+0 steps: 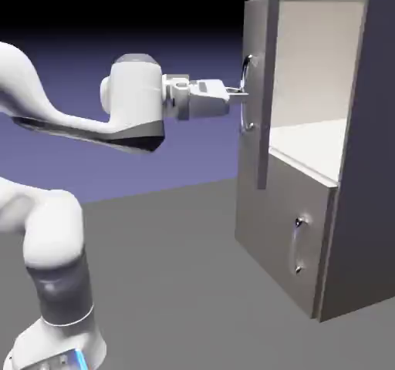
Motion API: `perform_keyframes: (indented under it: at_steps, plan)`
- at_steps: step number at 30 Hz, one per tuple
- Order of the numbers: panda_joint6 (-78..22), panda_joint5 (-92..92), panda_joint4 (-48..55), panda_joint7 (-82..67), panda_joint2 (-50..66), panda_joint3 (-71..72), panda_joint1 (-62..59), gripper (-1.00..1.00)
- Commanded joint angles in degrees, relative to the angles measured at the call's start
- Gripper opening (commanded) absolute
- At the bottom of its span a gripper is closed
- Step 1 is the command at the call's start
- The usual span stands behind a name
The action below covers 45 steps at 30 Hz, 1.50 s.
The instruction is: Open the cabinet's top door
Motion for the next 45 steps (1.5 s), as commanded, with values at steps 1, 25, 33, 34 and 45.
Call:
perform_keyframes:
  at_steps: [1, 25, 33, 34, 45]
  plan:
    - [-0.6, 2.6, -0.8, -1.7, -1.1, 0.9, -0.4, -1.0]
    - [-48.9, 56.4, 0.0, -24.6, -15.3, 36.6, 8.0, -1.0]
    - [-68.6, 67.6, 14.6, -25.4, -11.4, 51.9, -0.9, -1.0]
    - [-70.7, 68.7, 16.7, -25.5, -11.1, 53.5, -2.5, -1.0]
    - [-90.9, 76.0, 39.6, -28.6, -10.0, 66.9, -21.4, -1.0]
